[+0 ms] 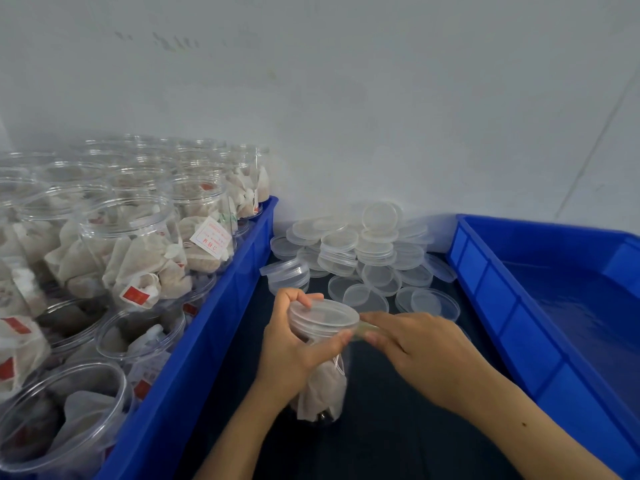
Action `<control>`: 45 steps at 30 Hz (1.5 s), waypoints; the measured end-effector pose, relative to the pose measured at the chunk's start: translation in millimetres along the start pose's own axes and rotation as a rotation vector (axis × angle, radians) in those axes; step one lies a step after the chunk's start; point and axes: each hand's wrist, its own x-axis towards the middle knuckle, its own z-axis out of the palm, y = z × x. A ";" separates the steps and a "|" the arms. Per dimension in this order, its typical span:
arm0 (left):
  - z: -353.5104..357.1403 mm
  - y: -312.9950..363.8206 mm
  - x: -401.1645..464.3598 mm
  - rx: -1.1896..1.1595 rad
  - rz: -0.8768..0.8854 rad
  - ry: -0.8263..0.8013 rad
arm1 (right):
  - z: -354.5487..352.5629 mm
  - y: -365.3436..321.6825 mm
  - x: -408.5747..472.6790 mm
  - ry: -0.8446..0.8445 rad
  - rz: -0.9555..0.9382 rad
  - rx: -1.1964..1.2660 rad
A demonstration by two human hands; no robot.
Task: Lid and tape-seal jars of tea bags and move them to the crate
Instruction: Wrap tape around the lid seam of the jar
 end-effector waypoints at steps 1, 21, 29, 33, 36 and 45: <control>0.2 -0.8 1.7 -0.024 0.007 -0.016 | 0.1 0.3 -0.2 0.001 0.005 -0.010; -12.9 -29.2 17.4 -0.434 -0.163 -0.370 | 3.1 -3.9 8.8 -0.010 0.040 -0.012; -25.5 -15.3 11.1 -0.038 -0.006 -0.316 | 0.9 -10.3 5.0 0.010 0.023 -0.009; -24.9 7.8 0.3 0.313 0.235 -0.195 | -2.2 -21.2 4.3 -0.022 0.057 -0.034; 2.2 16.5 -12.0 0.419 0.173 0.040 | -0.8 -32.3 4.0 -0.023 0.076 -0.036; 9.5 6.2 -16.3 0.114 -0.059 0.209 | 3.8 -37.1 -1.8 0.010 0.083 -0.131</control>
